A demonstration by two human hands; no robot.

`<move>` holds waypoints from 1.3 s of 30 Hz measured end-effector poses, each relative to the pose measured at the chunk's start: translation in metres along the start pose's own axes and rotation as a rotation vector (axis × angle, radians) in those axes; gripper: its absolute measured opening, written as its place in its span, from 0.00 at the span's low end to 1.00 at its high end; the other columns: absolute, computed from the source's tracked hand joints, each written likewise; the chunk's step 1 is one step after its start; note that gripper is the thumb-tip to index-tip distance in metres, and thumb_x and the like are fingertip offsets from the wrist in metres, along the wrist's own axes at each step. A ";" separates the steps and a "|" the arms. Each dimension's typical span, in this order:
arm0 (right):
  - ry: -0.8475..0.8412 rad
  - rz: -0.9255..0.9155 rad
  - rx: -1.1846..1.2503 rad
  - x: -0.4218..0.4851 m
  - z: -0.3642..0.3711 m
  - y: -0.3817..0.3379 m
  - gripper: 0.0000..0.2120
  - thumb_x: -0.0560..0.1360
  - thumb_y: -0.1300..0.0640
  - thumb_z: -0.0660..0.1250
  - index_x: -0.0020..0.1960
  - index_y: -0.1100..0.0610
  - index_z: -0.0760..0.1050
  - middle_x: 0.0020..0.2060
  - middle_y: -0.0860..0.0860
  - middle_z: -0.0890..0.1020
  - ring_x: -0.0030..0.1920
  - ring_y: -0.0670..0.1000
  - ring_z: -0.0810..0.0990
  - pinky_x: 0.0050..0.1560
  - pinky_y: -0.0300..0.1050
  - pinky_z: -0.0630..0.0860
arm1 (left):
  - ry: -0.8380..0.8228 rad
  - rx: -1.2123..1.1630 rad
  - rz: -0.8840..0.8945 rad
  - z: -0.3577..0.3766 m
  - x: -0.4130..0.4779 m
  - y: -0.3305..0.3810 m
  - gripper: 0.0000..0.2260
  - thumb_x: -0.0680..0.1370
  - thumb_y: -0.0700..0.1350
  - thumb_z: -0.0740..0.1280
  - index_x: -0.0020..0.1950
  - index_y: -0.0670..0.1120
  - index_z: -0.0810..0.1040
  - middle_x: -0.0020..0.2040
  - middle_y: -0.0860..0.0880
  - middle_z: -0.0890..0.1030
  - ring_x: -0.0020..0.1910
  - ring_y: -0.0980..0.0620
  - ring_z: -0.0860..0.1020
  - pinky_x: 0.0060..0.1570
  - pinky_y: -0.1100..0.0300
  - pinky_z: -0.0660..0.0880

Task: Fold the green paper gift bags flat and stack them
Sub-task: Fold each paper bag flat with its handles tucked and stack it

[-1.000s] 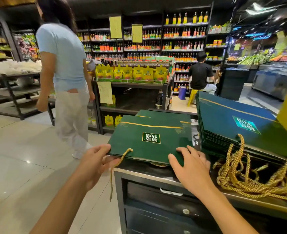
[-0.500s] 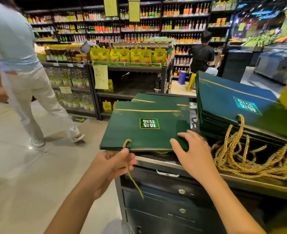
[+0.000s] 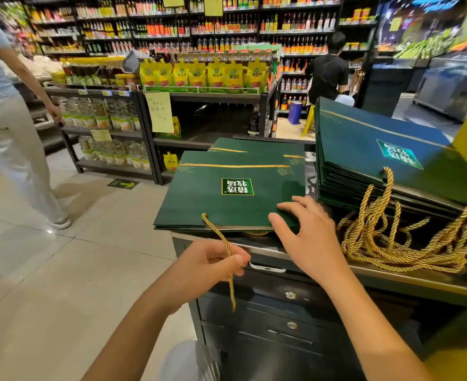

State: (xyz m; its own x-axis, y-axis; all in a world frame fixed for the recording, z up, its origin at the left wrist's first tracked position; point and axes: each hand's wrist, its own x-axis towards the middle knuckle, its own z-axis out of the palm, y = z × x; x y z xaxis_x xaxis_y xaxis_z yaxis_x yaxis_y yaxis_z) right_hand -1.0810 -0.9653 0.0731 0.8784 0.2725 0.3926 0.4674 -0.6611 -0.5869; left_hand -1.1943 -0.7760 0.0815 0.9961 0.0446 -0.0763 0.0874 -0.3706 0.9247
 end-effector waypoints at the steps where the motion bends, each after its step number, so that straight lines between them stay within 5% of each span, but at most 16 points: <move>1: 0.003 -0.026 0.026 -0.001 0.000 0.000 0.16 0.80 0.42 0.64 0.63 0.46 0.79 0.70 0.46 0.74 0.77 0.50 0.63 0.77 0.63 0.54 | -0.019 0.026 0.014 0.002 0.001 0.001 0.07 0.82 0.47 0.67 0.56 0.51 0.85 0.50 0.56 0.86 0.53 0.57 0.84 0.55 0.62 0.80; 6: 0.046 -0.133 0.170 -0.008 -0.004 0.000 0.05 0.79 0.48 0.69 0.51 0.41 0.82 0.61 0.33 0.78 0.77 0.41 0.60 0.74 0.62 0.41 | -0.048 0.064 0.053 0.005 0.004 0.009 0.10 0.82 0.50 0.67 0.55 0.49 0.86 0.47 0.51 0.86 0.49 0.53 0.85 0.54 0.56 0.82; 13: 0.064 -0.352 0.319 -0.015 -0.008 0.009 0.13 0.78 0.49 0.62 0.46 0.50 0.85 0.51 0.39 0.83 0.64 0.44 0.76 0.69 0.62 0.65 | 0.135 -0.426 0.064 0.008 0.010 0.032 0.10 0.80 0.44 0.67 0.56 0.38 0.82 0.46 0.40 0.87 0.48 0.45 0.87 0.47 0.60 0.83; 21: -0.166 -0.346 0.239 -0.014 -0.011 0.009 0.12 0.72 0.37 0.68 0.44 0.44 0.85 0.58 0.35 0.78 0.68 0.42 0.70 0.71 0.49 0.59 | 0.188 -0.736 0.085 0.008 0.011 0.043 0.13 0.78 0.45 0.66 0.57 0.38 0.81 0.48 0.38 0.86 0.47 0.48 0.87 0.44 0.63 0.83; 26: -0.186 -0.288 0.322 -0.012 -0.011 0.009 0.09 0.75 0.43 0.69 0.41 0.46 0.84 0.56 0.35 0.79 0.63 0.43 0.74 0.66 0.50 0.66 | 0.288 -0.833 0.121 0.001 0.018 0.047 0.14 0.77 0.46 0.67 0.57 0.37 0.81 0.50 0.38 0.86 0.49 0.48 0.86 0.45 0.63 0.83; 32: -0.175 -0.244 0.443 -0.011 -0.014 0.008 0.08 0.79 0.53 0.69 0.43 0.51 0.86 0.50 0.40 0.83 0.58 0.46 0.79 0.62 0.48 0.73 | 0.335 -0.674 0.161 -0.008 0.023 0.052 0.11 0.79 0.44 0.68 0.56 0.39 0.83 0.49 0.40 0.87 0.50 0.47 0.86 0.47 0.62 0.82; 39: -0.110 -0.112 0.509 -0.006 -0.020 0.008 0.14 0.84 0.53 0.61 0.50 0.46 0.85 0.38 0.44 0.82 0.43 0.44 0.79 0.46 0.41 0.75 | 0.322 0.195 0.344 -0.015 0.041 0.037 0.09 0.78 0.42 0.73 0.57 0.50 0.84 0.49 0.56 0.85 0.49 0.60 0.82 0.52 0.64 0.79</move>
State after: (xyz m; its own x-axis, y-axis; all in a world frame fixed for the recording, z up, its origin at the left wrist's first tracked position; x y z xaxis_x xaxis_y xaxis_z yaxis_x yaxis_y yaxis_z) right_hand -1.0845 -0.9863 0.0803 0.8130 0.4115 0.4119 0.5240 -0.2088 -0.8257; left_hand -1.1502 -0.7740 0.1186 0.9158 0.1624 0.3673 -0.2132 -0.5787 0.7872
